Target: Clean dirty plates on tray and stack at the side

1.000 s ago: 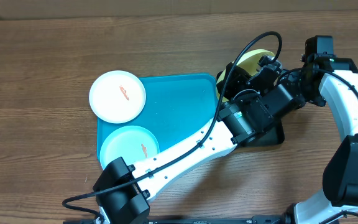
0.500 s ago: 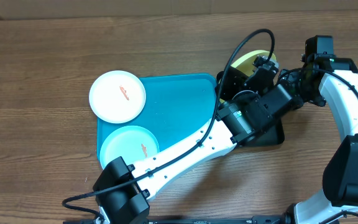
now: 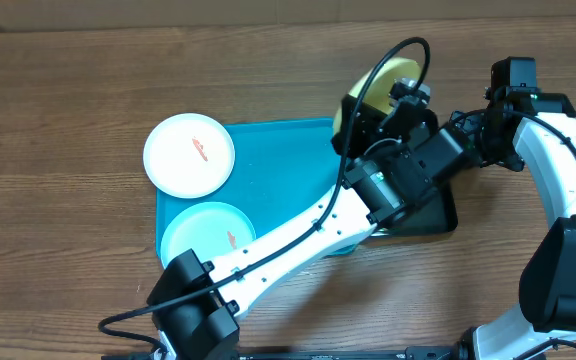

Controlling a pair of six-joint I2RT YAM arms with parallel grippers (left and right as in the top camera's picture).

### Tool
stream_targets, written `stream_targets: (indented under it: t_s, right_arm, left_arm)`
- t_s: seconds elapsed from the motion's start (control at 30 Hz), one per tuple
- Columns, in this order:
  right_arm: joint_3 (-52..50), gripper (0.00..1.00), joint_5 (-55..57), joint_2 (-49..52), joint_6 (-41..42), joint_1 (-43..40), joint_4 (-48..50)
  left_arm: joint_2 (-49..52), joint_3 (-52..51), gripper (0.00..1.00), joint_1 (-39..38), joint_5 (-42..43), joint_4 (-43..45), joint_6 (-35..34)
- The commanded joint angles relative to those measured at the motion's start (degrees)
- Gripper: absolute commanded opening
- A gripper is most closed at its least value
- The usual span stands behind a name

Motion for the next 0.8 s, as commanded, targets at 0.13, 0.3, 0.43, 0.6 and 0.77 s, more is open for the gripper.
stream_targets:
  t_s: [0.13,0.3,0.43,0.6,0.77]
  right_arm:
    - [0.6,1.0,-0.3,-0.6,0.2,0.0,0.2]
    - [0.6,1.0,-0.3,-0.6,0.2,0.0,0.2]
    - [0.6,1.0,-0.2,-0.6,0.2,0.0,0.2]
    - [0.6,1.0,-0.3,-0.6,0.2,0.0,0.2]
    - [0.6,1.0,-0.3,-0.6,0.2,0.0,0.2]
  left_arm:
    - [-0.2,1.8,0.04,1.6,9.9,-4.4,-5.7]
    - [-0.2,1.8,0.04,3.4,20.8,-4.7,-9.0]
    - [-0.2,1.8,0.05,5.6,31.0,-5.2,-11.1]
    - [-0.2,1.8,0.05,11.2,50.5,-7.8,-14.6]
    - [-0.2,1.8,0.05,20.7,74.4,-10.6,-15.8]
